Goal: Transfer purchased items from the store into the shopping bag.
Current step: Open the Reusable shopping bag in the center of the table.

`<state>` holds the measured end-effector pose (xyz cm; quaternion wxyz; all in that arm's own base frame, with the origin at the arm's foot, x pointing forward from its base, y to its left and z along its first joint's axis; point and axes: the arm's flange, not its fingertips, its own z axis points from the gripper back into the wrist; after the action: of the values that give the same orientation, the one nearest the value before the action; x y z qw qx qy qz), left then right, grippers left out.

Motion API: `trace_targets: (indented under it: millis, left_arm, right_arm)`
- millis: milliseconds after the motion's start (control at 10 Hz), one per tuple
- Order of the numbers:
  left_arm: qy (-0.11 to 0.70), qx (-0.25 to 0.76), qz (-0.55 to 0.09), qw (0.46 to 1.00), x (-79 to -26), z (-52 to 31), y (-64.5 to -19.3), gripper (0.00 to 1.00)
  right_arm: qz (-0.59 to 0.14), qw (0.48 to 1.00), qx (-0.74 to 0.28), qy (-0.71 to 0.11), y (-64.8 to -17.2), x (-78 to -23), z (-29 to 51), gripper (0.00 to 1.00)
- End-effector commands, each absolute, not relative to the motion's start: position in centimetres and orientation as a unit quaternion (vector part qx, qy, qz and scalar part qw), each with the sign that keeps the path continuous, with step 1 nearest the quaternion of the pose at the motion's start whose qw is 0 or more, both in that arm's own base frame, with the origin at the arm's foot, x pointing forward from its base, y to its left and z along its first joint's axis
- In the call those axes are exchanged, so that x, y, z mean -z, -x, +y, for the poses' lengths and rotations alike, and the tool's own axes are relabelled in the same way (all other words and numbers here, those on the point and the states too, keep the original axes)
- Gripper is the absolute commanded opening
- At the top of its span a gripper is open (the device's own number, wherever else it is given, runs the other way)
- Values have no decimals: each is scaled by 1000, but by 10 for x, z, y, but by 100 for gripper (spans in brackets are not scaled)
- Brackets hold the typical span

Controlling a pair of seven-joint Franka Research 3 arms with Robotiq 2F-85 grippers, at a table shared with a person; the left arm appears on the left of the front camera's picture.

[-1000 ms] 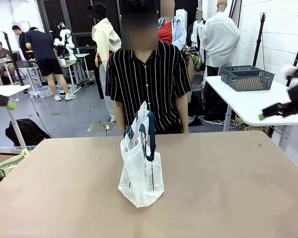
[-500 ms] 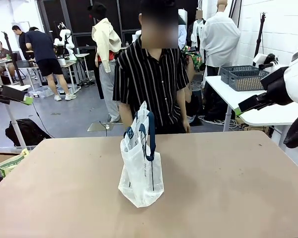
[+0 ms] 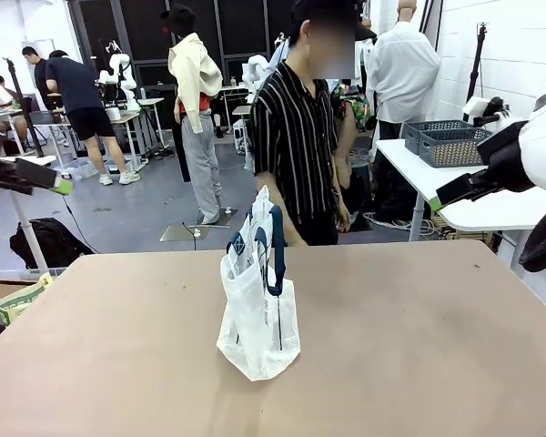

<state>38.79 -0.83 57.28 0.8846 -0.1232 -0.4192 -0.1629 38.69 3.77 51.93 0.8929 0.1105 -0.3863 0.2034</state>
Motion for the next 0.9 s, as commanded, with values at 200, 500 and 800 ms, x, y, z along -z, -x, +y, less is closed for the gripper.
trace_targets:
  millis: [200,500,800]
  left_arm:
    - [235,269,-370,858,-587,-86,-466,100]
    - [228,261,-375,860,-589,-115,-446,100]
    - [240,263,-364,861,-585,-130,-462,100]
  right_arm:
    - [-323,886,-289,-166,-393,-552,149,100]
    - [-290,882,-337,-152,-381,-546,206,100]
    - [-293,878,-341,-166,-370,-545,220,100]
